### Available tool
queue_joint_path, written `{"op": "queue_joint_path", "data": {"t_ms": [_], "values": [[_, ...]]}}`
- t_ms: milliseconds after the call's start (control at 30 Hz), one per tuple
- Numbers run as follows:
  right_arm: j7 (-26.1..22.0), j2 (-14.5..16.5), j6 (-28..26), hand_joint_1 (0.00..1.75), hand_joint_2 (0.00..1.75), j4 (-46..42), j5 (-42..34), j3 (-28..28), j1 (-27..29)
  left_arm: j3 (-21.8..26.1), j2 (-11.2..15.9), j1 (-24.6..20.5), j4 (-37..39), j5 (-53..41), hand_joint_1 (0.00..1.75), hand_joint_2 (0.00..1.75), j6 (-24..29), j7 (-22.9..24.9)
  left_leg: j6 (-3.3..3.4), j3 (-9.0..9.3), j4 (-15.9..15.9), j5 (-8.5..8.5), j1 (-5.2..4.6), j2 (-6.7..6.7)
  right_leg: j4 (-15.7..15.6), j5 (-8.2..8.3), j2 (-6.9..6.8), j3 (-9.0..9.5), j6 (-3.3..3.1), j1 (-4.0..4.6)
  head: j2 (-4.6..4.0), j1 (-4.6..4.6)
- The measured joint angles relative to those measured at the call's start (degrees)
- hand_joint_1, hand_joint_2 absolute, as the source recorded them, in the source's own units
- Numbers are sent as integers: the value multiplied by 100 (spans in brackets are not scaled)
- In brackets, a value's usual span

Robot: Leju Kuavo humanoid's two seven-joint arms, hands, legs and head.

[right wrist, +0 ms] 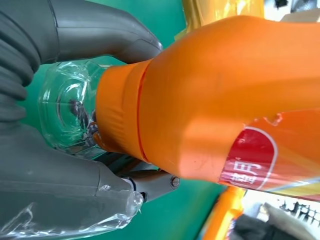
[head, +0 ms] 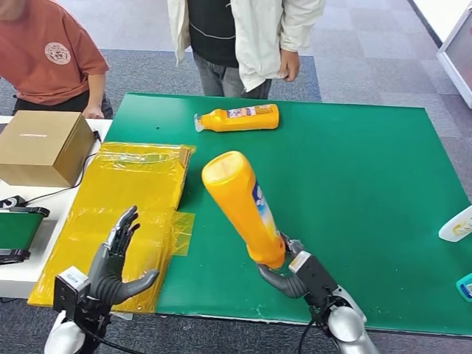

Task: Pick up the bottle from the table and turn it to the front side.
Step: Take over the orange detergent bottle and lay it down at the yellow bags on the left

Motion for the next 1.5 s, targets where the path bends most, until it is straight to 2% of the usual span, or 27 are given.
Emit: {"op": "queue_joint_path", "data": {"t_ms": [67, 233, 367, 567, 767, 1100, 1233, 1500], "values": [[-21, 29, -164, 175, 175, -28, 235, 133, -9, -72, 1, -59, -45, 327, 0, 175, -300, -8, 0, 0, 0, 0, 0, 0, 1, 0, 0, 0, 0, 0, 0, 0], [-139, 142, -476, 175, 175, -2, 602, 481, -105, -423, -37, -258, -212, 1767, 0, 175, -1436, 50, 0, -1, 0, 0, 0, 0, 1, 0, 0, -1, 0, 1, 1, 1], [-194, 225, -529, 175, 175, 68, 643, 731, -221, -759, -68, -458, -286, 2485, 0, 175, -1891, 221, 0, -1, 0, 1, 0, 0, 1, 0, 0, -1, 0, 1, 1, 1], [-246, 306, -545, 175, 175, 135, 704, 1038, -345, -1084, -76, -724, -291, 2831, 0, 175, -2006, 282, -1, -2, 0, 1, 0, 0, 2, 0, 0, -2, -1, 1, 0, 1], [-254, 328, -574, 175, 175, 162, 876, 1367, -280, -1109, -184, -780, -384, 3225, 0, 175, -1988, 280, -3, -2, 0, -1, 0, 0, 2, -4, 0, -3, -5, 1, 1, 0], [-291, 392, -1050, 175, 175, 181, 1332, 1740, 20, -1057, -381, -773, -574, 3449, 0, 175, -1825, 400, -7, -3, 0, -6, 0, 0, 2, -12, 0, -6, -9, 1, 0, 0], [-266, 393, -1121, 175, 175, 215, 1458, 1797, 22, -1080, -393, -778, -574, 3344, 175, 175, -1852, 457, -7, -3, 0, -5, 0, 0, 2, -11, 0, -6, -8, 1, 0, 1], [-238, 393, -1240, 175, 175, 250, 1538, 1768, 30, -1165, -311, -785, -574, 2847, 175, 175, -1735, 374, -7, -3, 0, -5, 0, 0, 3, -11, 0, -6, -9, 1, 0, 0]]}}
